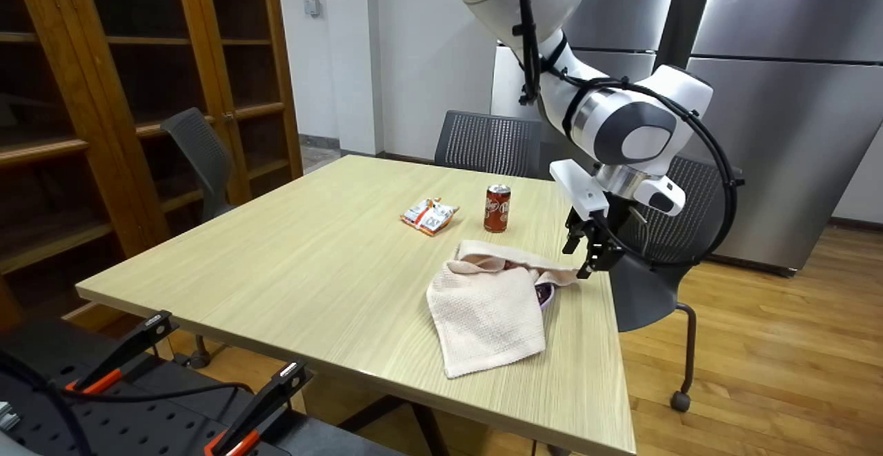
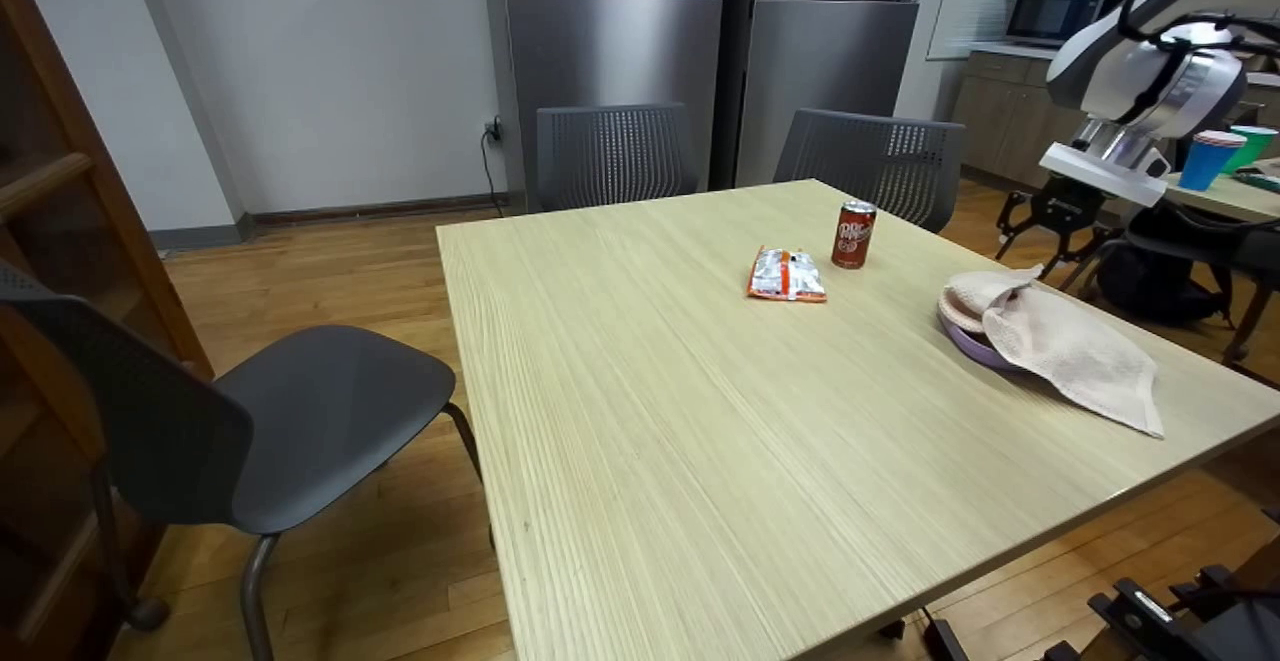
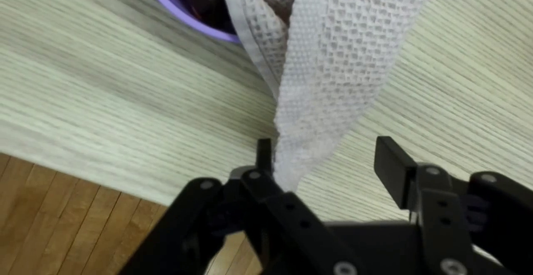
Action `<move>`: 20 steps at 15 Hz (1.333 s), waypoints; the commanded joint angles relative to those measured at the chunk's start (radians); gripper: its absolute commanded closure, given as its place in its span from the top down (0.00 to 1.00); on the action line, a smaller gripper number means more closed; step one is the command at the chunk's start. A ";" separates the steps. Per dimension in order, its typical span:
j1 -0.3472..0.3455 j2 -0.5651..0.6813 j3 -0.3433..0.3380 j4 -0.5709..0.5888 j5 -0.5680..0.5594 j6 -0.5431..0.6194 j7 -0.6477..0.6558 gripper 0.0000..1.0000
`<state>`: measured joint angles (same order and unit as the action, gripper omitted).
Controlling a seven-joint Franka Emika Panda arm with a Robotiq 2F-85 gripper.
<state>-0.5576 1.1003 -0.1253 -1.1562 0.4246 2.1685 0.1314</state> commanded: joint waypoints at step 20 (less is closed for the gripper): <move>0.006 -0.396 -0.029 -0.513 0.004 0.081 -0.174 1.00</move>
<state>-0.5601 0.8517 -0.1492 -1.4731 0.4248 2.1964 0.0133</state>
